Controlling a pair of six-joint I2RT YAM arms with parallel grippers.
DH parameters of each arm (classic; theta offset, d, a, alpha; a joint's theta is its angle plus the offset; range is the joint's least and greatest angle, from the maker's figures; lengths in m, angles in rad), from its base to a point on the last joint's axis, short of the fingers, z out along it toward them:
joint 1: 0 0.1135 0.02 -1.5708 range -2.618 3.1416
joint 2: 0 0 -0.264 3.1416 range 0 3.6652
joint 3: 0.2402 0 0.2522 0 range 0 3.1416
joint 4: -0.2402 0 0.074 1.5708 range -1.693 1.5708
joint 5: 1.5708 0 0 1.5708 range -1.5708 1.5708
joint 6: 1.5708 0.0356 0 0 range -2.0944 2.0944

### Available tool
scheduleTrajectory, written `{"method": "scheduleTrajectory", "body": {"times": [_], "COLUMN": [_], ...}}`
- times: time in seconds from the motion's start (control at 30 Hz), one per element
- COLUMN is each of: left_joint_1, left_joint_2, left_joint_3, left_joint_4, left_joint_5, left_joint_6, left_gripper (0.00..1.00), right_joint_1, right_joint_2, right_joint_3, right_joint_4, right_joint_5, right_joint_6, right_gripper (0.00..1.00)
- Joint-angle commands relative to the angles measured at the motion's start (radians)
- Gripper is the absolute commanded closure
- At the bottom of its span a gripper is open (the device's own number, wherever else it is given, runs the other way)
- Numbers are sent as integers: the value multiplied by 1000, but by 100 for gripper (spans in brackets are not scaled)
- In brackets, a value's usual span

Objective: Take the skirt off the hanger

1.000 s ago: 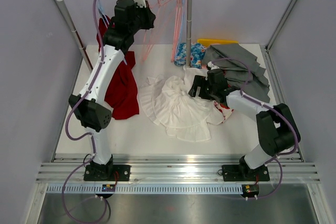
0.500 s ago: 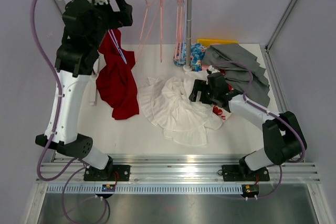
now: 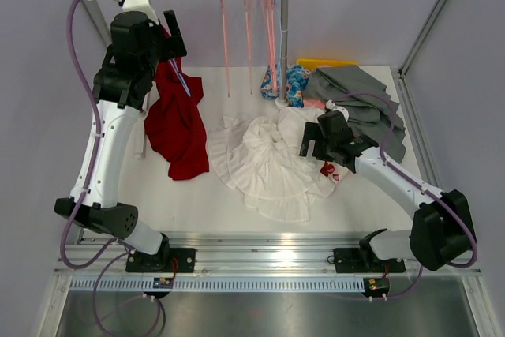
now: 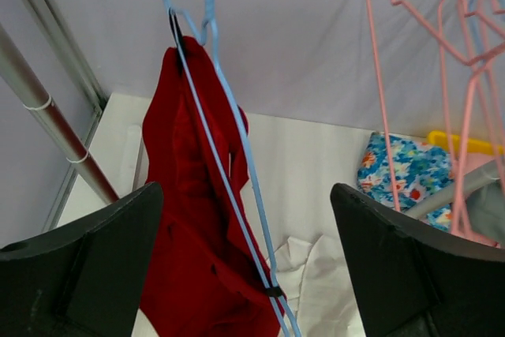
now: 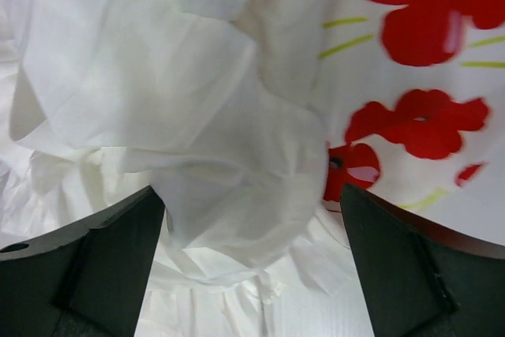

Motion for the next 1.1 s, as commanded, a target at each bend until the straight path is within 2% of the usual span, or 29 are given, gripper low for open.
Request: {"method": "scheduleTrajectory", "body": {"times": [0.0,0.13,0.27,0.3,0.37,0.4,0.43,0.5,0.57,0.6,0.67,0.8,0.87,0.9,0.97,1.0,1.07], "left_joint_1": [23,44,56,58,61,63,64,64,64,64,64,61,59,56,52,47,43], "left_joint_2": [19,66,127,149,166,179,189,193,175,160,118,80,89,92,95,89,83], "left_joint_3": [-5,12,84,98,135,150,170,218,230,230,235,290,322,337,365,370,370], "left_joint_4": [30,48,31,28,24,13,4,-16,-27,-24,-19,-31,-47,-56,-56,-44,-33], "left_joint_5": [-17,9,35,40,52,52,50,46,50,53,67,113,136,141,162,167,179], "left_joint_6": [-16,-13,-15,-13,-10,-9,-8,-7,-10,-16,-28,-90,-110,-125,-142,-157,-173], "left_gripper": [10,19,48,64,79,93,99,100,100,100,100,100,100,100,100,100,100], "right_joint_1": [10,11,10,11,11,10,10,11,11,15,28,148,211,311,425,530,591], "right_joint_2": [-65,-113,-174,-200,-254,-277,-298,-355,-395,-403,-401,-368,-297,-266,-163,-122,-6], "right_joint_3": [94,144,170,176,198,204,224,255,287,295,328,385,445,472,560,622,690], "right_joint_4": [-182,-251,-311,-324,-354,-355,-360,-348,-261,-231,-178,-104,-79,-75,-52,-46,-42], "right_joint_5": [221,246,245,255,271,283,286,246,144,34,-15,62,74,130,232,342,402], "right_joint_6": [32,33,49,52,60,60,52,26,-60,-100,-120,-125,-122,-123,-155,-172,-163], "right_gripper": [1,1,1,0,0,1,0,1,1,0,1,1,0,1,1,0,1]}}
